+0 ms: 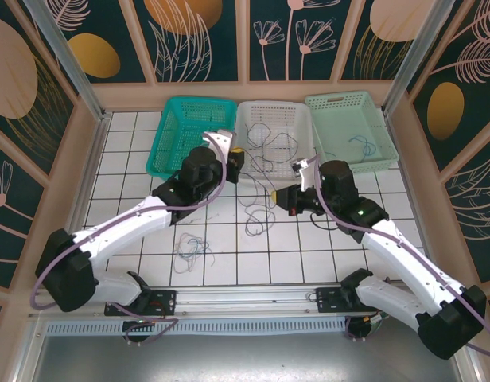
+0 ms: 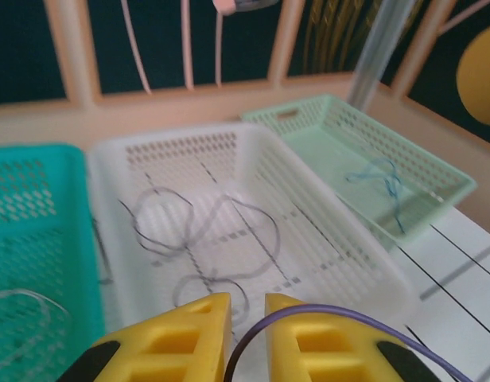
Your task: Untangle the cables
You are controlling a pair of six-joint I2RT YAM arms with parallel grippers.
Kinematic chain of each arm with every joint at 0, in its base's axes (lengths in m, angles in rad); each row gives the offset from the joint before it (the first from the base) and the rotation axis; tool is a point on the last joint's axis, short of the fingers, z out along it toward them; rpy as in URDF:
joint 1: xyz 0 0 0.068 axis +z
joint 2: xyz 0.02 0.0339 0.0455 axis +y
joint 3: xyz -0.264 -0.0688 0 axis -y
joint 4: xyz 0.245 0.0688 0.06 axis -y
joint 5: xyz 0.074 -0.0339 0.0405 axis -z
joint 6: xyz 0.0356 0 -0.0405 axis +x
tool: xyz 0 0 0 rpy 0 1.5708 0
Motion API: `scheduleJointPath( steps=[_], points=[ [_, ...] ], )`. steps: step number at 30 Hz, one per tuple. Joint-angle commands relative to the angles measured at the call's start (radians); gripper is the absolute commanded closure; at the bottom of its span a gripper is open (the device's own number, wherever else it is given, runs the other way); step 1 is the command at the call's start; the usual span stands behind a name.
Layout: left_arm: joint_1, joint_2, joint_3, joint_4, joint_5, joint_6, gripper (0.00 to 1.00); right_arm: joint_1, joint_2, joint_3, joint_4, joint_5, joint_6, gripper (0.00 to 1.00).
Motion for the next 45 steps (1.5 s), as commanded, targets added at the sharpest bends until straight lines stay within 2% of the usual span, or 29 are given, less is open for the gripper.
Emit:
scheduleJointPath(
  steps=[1, 4, 6, 8, 11, 16, 20, 26, 30, 36, 40, 45],
  points=[
    [-0.001, -0.059, 0.027, -0.01, -0.135, 0.111, 0.82, -0.01, -0.003, 0.006, -0.057, 0.007, -0.004, 0.97],
    [-0.001, -0.106, 0.002, 0.032, -0.112, 0.111, 0.83, -0.009, -0.022, 0.027, -0.058, 0.019, -0.022, 0.95],
    [-0.001, -0.141, -0.038, 0.091, -0.063, 0.088, 0.84, -0.01, -0.046, 0.029, -0.041, 0.045, -0.019, 0.83],
    [-0.001, -0.173, -0.084, 0.149, -0.013, 0.058, 0.84, -0.01, -0.071, 0.023, -0.017, 0.068, -0.011, 0.79],
    [0.0, -0.199, -0.109, 0.186, 0.02, 0.007, 0.85, -0.01, -0.087, 0.006, 0.002, 0.078, 0.002, 0.64],
    [-0.001, -0.219, -0.09, 0.191, 0.064, -0.029, 0.87, -0.01, -0.084, -0.06, 0.026, 0.074, 0.023, 0.51],
    [-0.001, -0.221, -0.071, 0.199, 0.095, -0.042, 0.87, 0.015, -0.064, -0.188, 0.139, 0.092, 0.056, 0.5],
    [0.0, -0.238, -0.111, 0.183, 0.03, -0.072, 0.87, 0.038, 0.057, -0.28, 0.223, 0.169, 0.083, 0.5],
    [-0.001, -0.272, -0.157, 0.162, -0.013, -0.096, 0.76, 0.041, 0.162, -0.267, 0.26, 0.219, 0.122, 0.46],
    [-0.001, -0.317, -0.21, 0.082, -0.072, -0.127, 0.49, 0.047, 0.324, -0.215, 0.29, 0.24, 0.152, 0.46],
    [-0.001, -0.294, -0.224, -0.024, -0.083, -0.169, 0.47, 0.093, 0.358, -0.188, 0.316, 0.196, 0.123, 0.46],
    [-0.002, -0.316, -0.3, 0.026, -0.076, -0.221, 0.44, 0.125, 0.399, -0.183, 0.294, 0.186, 0.119, 0.47]
  ],
)
